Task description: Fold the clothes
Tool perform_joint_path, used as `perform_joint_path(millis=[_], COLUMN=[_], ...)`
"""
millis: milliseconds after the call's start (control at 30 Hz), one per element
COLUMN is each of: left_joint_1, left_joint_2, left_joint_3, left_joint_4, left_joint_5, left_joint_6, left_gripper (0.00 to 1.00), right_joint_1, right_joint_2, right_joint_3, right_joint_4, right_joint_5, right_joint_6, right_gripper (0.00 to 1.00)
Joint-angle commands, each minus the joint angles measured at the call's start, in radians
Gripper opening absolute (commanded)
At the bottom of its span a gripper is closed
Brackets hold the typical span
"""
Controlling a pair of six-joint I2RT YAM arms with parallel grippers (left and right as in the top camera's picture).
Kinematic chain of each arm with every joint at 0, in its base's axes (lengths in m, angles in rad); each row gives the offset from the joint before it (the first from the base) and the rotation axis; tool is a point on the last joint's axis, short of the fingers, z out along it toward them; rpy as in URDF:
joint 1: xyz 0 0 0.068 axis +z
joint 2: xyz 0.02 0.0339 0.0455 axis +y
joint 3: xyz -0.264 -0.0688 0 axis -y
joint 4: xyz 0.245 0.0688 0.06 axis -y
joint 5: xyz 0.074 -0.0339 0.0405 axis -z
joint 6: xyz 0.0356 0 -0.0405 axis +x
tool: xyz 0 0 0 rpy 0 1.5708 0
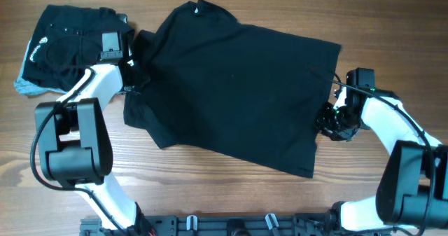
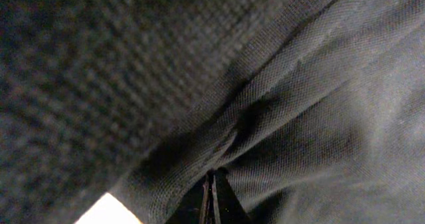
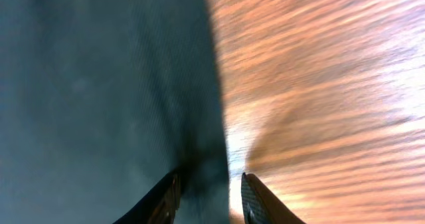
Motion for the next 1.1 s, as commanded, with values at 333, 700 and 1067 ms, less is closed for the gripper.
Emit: perform_joint_path(millis=[333,700,1067], left_joint_1=[-0.006,-0.076,-0.093], left_joint_2=[-0.308,-0.365,-0.365], left_joint_3=[-0.014,-0.014,-0.014], left_joint_4=[-0.047,-0.105,-0.098], left_joint_5=[0.109,0.139,0.14], left_joint_6=[-0.008,0.021,0.022], left_gripper=[0.51,0.53,0.57], right_joint_1=[-0.114,-0.047,-0.167], right_joint_2=[0.069,0.14,0.316], right_joint_3=[0.005,0.083,0.202], right_joint_4=[0.248,0.245,0.352], right_joint_5=[0.306,-0.065,0.278], right_joint_6=[0.112,-0.088,0.154], right_gripper=[0.07,0.47,0.04])
